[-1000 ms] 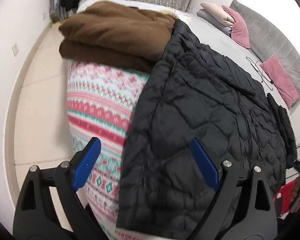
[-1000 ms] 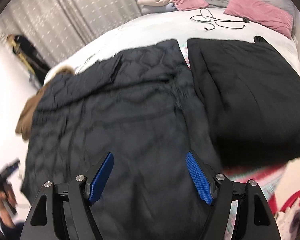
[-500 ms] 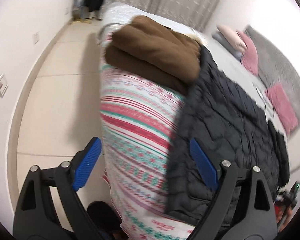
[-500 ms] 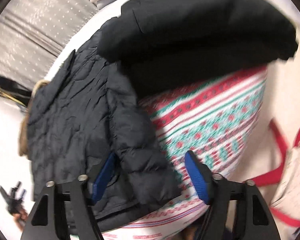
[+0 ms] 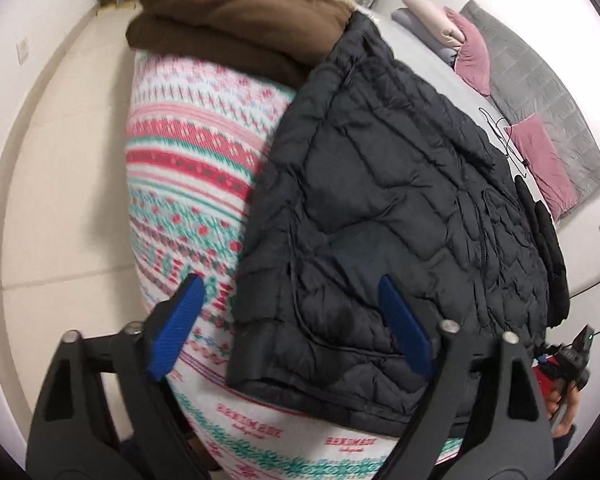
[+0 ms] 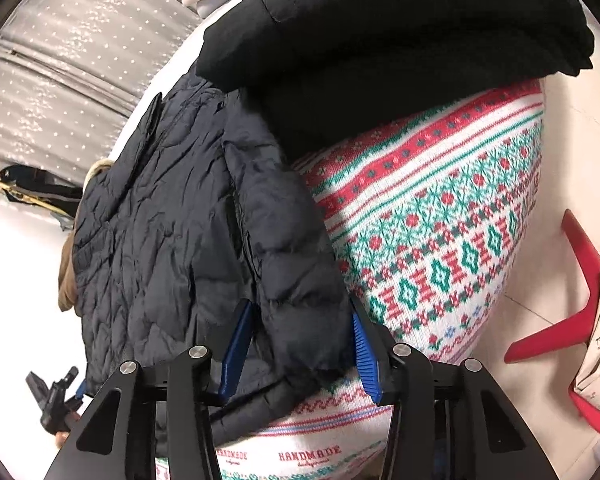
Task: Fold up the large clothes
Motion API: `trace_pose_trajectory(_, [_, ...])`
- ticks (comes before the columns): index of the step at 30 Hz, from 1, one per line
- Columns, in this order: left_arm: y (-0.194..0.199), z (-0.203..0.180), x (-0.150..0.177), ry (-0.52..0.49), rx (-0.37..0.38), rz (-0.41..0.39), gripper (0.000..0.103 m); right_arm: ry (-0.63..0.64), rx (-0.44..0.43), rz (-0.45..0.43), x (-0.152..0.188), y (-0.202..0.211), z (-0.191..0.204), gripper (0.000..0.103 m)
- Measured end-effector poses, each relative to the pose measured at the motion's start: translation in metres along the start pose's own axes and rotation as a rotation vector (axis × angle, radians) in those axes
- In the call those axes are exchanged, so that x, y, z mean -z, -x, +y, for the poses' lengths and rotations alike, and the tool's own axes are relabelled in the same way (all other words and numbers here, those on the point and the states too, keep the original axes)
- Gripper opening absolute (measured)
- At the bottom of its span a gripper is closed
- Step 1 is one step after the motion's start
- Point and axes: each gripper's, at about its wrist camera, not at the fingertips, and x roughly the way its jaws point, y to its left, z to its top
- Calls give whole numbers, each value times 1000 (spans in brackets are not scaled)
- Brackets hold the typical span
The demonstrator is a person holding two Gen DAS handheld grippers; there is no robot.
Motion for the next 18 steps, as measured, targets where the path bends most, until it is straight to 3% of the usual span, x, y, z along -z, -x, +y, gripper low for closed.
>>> trace_pose_trajectory(2, [-6, 3, 1, 26, 8, 30, 68, 19, -11, 6, 3, 0, 0, 17])
trace_pose_trajectory(3, [-9, 5, 2, 46, 4, 37, 58, 23, -13, 0, 4, 0, 0, 15])
trace_pose_trajectory(5, [-9, 7, 5, 58, -12, 31, 49, 45, -5, -21, 6, 3, 5, 10])
trace_pose_trajectory(7, [-6, 6, 8, 49, -3, 25, 28, 57, -7, -42, 7, 7, 10, 8])
trace_pose_trajectory(9, [-2, 9, 9, 60, 16, 18, 17, 61, -15, -70, 8, 15, 14, 7])
trace_pose_trajectory(15, [6, 6, 11, 61, 30, -7, 14, 47, -63, -143, 14, 37, 15, 5])
trace_pose_trajectory(17, [5, 3, 11, 45, 32, 2, 18, 58, -58, -131, 14, 32, 20, 6])
trace_pose_trajectory(18, [3, 4, 10, 50, 23, 6, 24, 65, -47, -112, 14, 27, 20, 7])
